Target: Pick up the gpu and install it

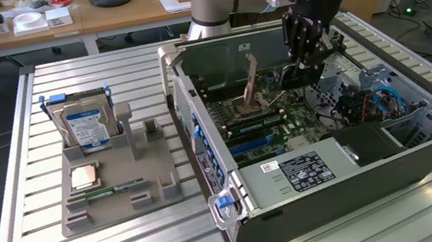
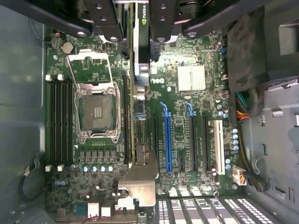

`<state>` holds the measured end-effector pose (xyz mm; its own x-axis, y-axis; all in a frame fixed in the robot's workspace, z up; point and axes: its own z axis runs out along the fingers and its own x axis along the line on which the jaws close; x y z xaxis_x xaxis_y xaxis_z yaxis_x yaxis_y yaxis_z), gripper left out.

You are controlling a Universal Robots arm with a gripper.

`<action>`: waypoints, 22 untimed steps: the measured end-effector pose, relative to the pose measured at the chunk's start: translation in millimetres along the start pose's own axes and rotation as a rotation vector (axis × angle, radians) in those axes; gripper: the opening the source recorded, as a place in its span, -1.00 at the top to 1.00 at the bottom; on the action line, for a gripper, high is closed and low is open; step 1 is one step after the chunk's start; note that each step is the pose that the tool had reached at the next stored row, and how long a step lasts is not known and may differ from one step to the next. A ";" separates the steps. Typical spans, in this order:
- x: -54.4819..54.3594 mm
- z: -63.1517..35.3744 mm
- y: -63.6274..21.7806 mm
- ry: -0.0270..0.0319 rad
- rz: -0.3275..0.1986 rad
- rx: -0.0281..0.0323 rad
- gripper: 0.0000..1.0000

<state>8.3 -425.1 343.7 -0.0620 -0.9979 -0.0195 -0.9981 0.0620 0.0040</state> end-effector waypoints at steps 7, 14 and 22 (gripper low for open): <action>4.5 6.6 4.5 0.0000 0.000 -0.0001 0.47; 11.1 15.1 7.9 0.0000 0.000 -0.0001 0.47; 12.3 27.0 11.7 -0.0001 0.000 0.0000 0.47</action>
<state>-4.2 -436.1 316.6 -0.0621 -0.9979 -0.0196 -0.9981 0.0621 0.0040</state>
